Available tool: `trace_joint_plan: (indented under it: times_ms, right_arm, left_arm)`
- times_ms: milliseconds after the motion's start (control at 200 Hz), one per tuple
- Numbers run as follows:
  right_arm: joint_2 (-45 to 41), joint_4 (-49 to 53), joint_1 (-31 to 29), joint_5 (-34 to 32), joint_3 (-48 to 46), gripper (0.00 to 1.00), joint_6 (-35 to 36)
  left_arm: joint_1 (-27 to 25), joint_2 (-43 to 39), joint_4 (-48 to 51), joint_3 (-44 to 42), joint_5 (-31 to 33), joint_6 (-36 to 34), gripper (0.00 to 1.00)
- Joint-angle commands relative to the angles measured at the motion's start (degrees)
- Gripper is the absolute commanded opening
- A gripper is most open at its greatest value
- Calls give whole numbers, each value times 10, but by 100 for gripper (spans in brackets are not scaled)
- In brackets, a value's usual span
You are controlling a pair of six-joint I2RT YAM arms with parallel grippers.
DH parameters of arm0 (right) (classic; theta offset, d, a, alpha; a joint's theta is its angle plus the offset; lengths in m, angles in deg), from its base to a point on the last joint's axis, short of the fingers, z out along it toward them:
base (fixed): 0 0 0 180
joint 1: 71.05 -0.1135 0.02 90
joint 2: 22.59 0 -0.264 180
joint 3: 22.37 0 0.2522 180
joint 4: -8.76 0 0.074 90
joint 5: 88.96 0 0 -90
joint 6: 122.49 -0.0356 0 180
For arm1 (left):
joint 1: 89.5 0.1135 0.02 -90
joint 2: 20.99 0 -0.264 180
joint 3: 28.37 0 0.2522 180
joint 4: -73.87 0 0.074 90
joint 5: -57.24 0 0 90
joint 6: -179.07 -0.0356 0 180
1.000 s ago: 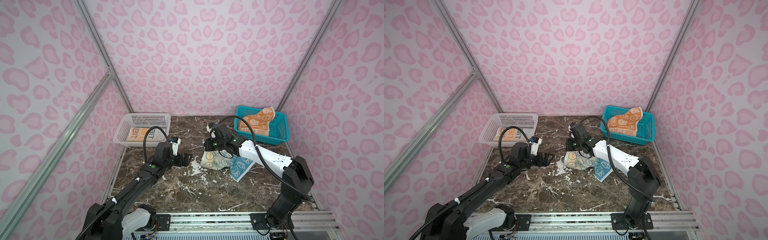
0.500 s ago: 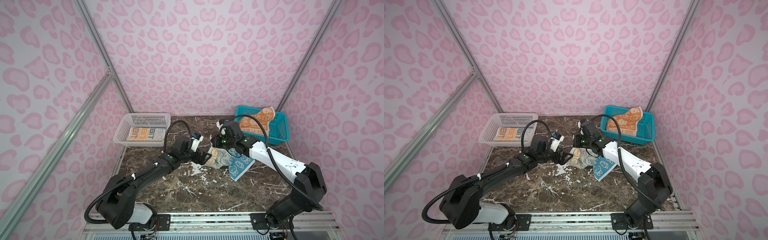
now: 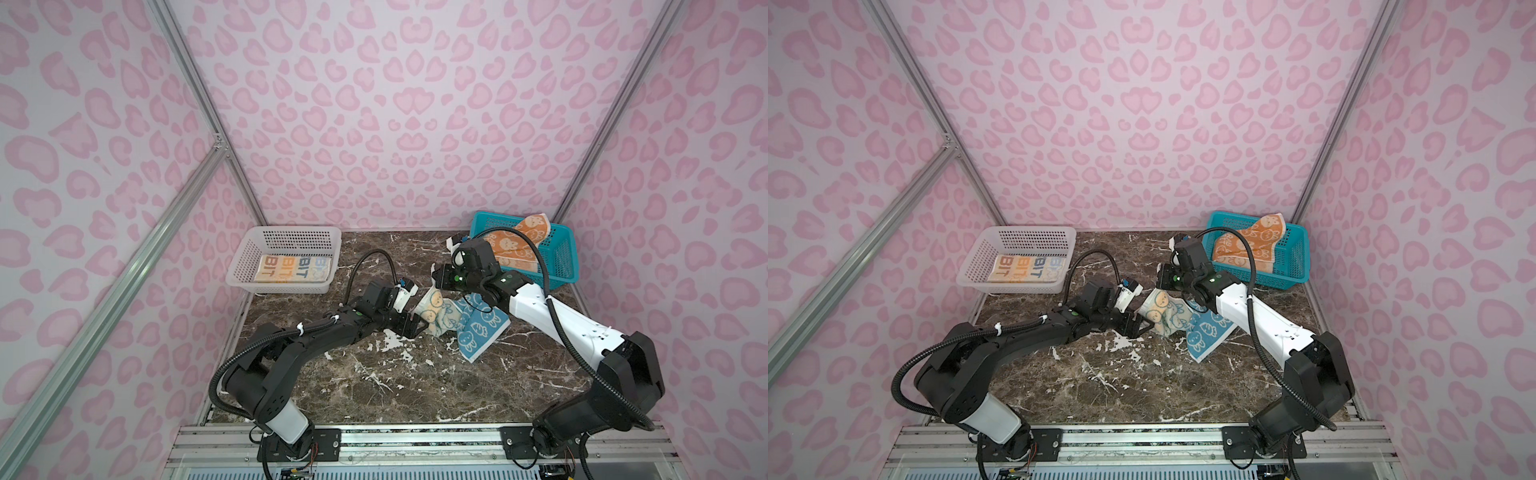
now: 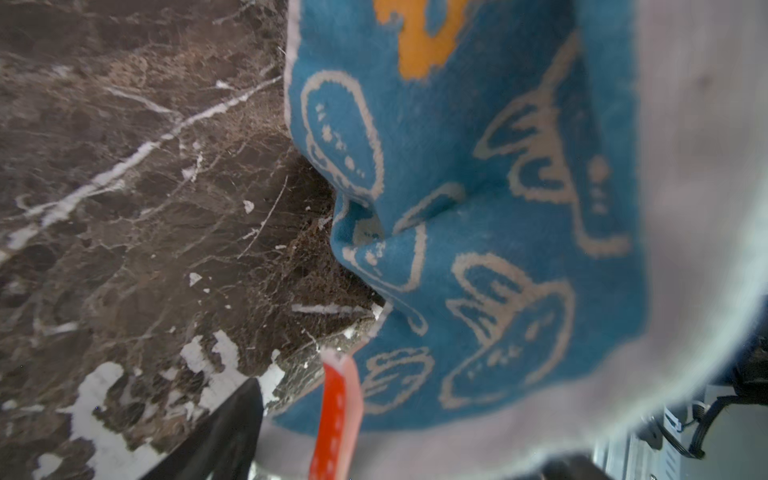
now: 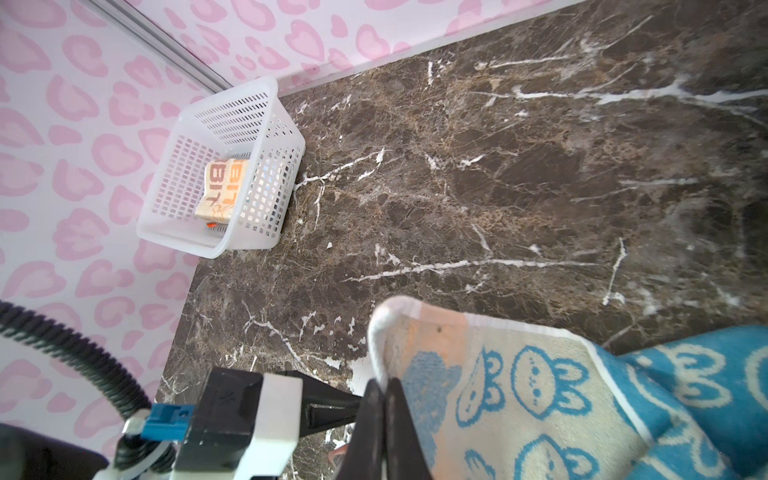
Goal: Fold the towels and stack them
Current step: 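Grasp a corner of the blue towel with the left gripper beside the right gripper, then lift the blue towel by two corners with both grippers, spreading them apart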
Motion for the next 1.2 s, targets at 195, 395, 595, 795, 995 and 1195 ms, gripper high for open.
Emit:
trace_joint_plan:
  times_ms: [195, 395, 595, 795, 995, 1195]
  right_arm:
    - [-15, -5, 13, -14, -12, 0, 3]
    - [-19, -8, 22, -14, -17, 0, 3]
    - [-27, -3, 29, -16, -22, 0, 5]
    - [-29, -7, 29, -13, -25, 0, 1]
    - [-29, -6, 30, -16, -26, 0, 3]
    - [-30, -4, 33, -15, -28, 0, 5]
  left_arm:
    - [-1, 1, 7, -1, -24, -4, 60]
    - [-1, 6, 15, -4, -29, -1, 45]
    - [-1, 13, 2, -14, -32, 12, 47]
    - [-1, 23, 2, -2, -45, 13, 46]
    - [-1, 32, 1, 6, -58, 18, 23]
    - [-1, 28, 5, 7, -52, 20, 4]
